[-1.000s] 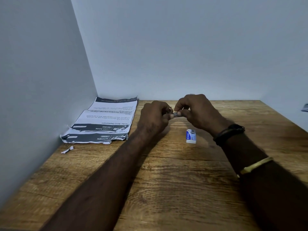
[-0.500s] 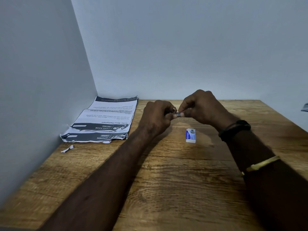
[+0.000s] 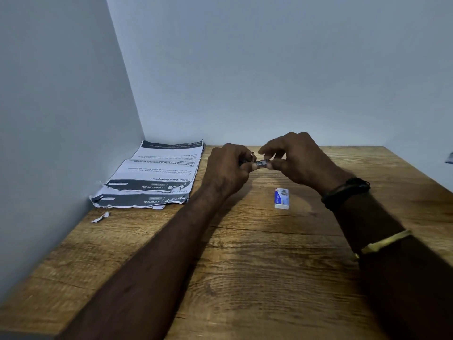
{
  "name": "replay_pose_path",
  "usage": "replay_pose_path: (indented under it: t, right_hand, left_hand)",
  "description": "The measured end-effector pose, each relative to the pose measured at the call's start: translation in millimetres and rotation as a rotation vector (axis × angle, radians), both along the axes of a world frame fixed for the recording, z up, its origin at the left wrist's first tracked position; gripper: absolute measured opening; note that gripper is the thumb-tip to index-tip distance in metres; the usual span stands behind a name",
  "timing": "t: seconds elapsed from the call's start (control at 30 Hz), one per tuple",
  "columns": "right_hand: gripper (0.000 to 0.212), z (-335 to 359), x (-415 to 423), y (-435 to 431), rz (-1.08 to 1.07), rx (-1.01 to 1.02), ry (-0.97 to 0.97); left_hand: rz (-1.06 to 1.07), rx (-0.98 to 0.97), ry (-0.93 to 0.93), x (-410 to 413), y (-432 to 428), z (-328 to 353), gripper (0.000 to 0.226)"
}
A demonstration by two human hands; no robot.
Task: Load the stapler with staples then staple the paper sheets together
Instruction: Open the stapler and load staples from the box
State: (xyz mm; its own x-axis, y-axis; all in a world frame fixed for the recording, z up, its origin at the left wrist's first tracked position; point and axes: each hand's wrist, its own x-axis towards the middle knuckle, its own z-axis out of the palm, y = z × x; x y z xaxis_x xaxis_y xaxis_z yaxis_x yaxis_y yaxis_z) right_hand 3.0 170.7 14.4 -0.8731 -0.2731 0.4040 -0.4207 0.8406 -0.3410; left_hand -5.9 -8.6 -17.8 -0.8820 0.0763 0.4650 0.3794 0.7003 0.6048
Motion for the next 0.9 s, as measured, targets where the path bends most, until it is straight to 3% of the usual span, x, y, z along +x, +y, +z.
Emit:
replay_pose_path:
  t: [0.23, 0.73, 0.9]
  right_hand:
    - [0.014, -1.1, 1.3, -0.2, 0.017, 0.050, 0.053]
    - [0.008, 2.1, -4.5, 15.6, -0.107, 0.000, 0.095]
    - [0.005, 2.1, -2.9, 15.5, -0.066, -0.035, 0.083]
  left_hand:
    - [0.002, 0.008, 0.002, 0.0, -1.6, 2.2, 0.010]
    - [-0.035, 0.132, 0.017, 1.8, -3.3, 3.6, 0.015]
    - [-0.090, 0.166, 0.066, 5.2, -5.4, 0.5, 0.040]
